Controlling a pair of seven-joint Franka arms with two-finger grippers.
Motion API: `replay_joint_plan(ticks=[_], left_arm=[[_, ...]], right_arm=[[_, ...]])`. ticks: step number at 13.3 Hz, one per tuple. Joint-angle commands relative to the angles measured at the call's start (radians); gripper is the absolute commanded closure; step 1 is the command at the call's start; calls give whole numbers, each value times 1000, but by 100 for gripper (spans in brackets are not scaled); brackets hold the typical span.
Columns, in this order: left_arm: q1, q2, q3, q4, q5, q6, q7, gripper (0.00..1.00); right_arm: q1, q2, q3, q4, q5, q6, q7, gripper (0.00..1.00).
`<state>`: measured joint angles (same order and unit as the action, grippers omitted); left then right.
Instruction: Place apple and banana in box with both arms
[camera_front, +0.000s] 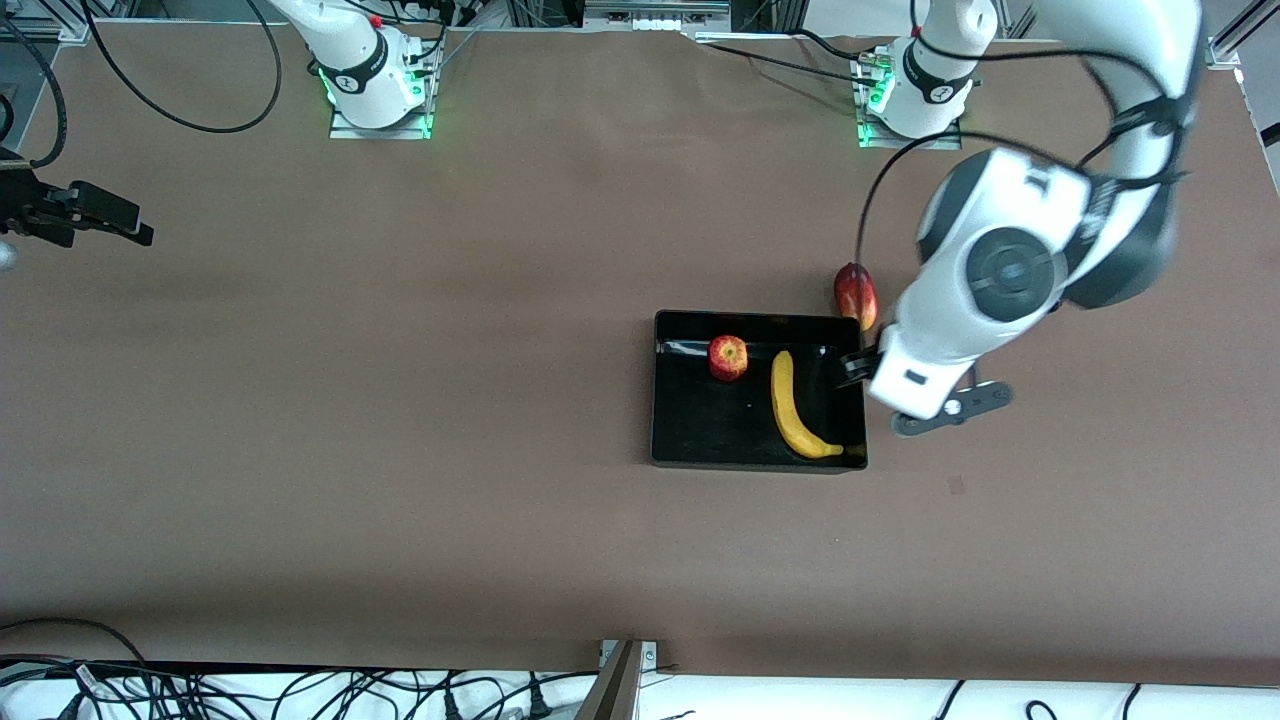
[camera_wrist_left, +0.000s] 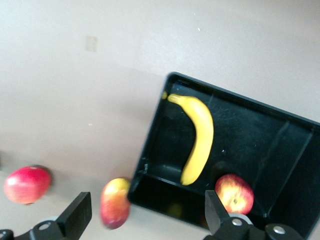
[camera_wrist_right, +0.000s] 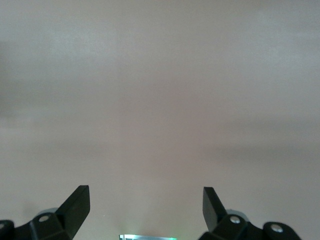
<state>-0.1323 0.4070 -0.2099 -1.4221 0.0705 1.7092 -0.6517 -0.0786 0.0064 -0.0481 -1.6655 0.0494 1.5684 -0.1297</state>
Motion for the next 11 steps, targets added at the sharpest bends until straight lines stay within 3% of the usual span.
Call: replay_joint_plan(ticks=[1,4,7,11], left_arm=[[69,-131,1,-21,-41,-98,174,0],[123,-214,24,-23,-47,-172,312,0],[131,-287,145,-21,-132,-230,473,0],[132,-352,247,-24,-126,-269,686,0]], right_arm=[[2,3,-1,13,9,-5,-1,0],[2,3,-1,13,9,-7,-2,0],[2,3,-1,13,7,-5,2,0],[6,14,2,15,7,25,12,0]])
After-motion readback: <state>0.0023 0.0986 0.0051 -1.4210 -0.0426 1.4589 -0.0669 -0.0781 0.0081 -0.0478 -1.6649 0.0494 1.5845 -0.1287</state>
